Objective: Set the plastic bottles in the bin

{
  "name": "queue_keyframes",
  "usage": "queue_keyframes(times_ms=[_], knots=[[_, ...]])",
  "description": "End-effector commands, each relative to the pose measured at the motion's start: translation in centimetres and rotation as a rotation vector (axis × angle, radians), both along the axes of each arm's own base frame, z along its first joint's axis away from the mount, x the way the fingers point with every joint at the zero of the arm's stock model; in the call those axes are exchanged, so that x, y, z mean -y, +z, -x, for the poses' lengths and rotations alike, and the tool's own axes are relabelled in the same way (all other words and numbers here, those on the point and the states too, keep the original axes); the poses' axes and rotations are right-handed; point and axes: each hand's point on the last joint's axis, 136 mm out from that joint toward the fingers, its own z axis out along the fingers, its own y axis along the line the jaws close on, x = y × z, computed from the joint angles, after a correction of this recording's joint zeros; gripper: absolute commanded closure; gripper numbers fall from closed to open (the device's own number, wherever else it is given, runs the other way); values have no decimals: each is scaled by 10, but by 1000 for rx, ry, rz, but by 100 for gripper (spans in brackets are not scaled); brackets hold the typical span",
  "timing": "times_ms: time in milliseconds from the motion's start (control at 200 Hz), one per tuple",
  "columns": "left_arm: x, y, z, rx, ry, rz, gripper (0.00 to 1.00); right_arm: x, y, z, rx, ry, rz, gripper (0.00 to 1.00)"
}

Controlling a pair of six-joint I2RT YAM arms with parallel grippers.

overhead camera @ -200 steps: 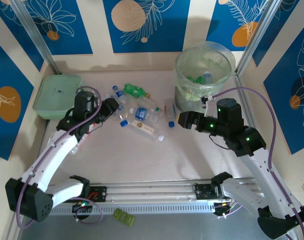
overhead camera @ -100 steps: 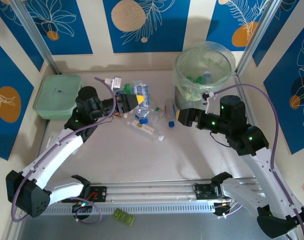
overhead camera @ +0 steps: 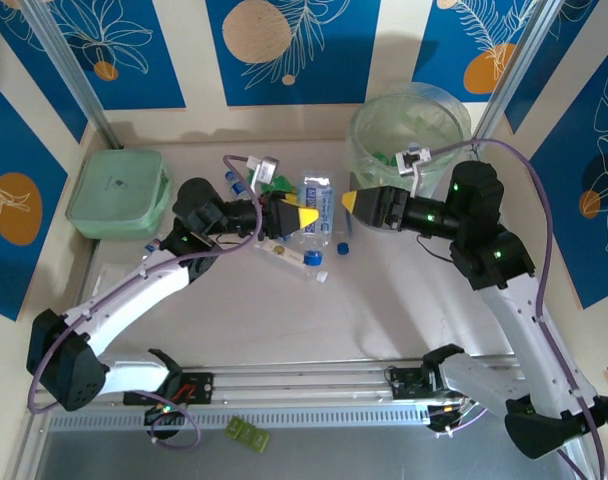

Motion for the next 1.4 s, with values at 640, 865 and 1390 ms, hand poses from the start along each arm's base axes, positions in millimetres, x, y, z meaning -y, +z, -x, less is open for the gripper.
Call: queue_keyframes(times_ms=[640, 865, 1390], knots=[[12, 25, 21, 49, -116, 71, 74, -41, 23, 21, 179, 201, -7, 67], [9, 21, 17, 53, -65, 61, 29, -36, 20, 20, 175, 178, -13, 75], [-98, 22, -30, 358, 764, -300, 5, 2, 10, -10, 109, 12, 4, 77]])
